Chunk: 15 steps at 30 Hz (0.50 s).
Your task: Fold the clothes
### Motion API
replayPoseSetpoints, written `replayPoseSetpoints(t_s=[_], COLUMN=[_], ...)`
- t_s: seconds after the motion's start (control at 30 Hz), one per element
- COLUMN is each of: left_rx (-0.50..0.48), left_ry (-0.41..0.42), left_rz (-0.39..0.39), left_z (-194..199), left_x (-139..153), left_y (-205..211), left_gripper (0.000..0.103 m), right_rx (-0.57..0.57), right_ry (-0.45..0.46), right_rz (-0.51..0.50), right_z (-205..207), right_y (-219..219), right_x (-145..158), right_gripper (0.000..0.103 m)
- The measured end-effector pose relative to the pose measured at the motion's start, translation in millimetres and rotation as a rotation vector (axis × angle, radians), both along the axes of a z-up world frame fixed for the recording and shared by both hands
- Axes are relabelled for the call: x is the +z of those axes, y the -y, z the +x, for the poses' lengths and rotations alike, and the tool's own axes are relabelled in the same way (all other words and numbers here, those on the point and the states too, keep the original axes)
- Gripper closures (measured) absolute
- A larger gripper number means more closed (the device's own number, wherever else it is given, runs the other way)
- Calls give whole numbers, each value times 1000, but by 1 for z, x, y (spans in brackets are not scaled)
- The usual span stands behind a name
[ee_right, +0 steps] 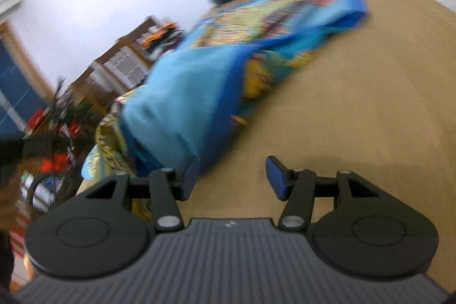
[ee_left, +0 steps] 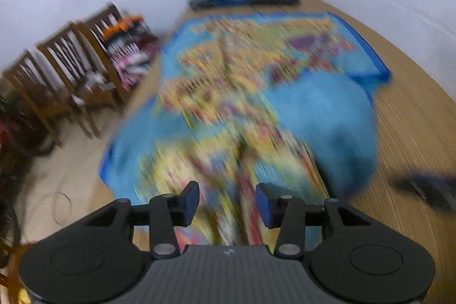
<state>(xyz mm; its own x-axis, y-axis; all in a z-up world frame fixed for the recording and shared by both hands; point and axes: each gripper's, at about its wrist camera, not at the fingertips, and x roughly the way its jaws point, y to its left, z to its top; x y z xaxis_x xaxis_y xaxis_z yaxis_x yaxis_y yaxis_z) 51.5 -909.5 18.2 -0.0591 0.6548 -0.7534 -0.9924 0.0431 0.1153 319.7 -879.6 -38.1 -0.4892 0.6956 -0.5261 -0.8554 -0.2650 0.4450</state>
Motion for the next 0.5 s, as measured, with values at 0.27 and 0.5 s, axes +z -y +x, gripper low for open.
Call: replayPoseSetpoints(t_s=[0.27, 0.5], left_rx=[-143, -111], left_ry=[-137, -153], left_rz=[-25, 16], left_z=[37, 26], left_x=[-58, -46], left_y=[38, 23], left_gripper=[45, 99], right_rx=[29, -143], right_ry=[-50, -129], right_rz=[-54, 131], right_z=[-26, 8], right_y=[-61, -29], right_x=[-24, 47], right_gripper=[73, 98])
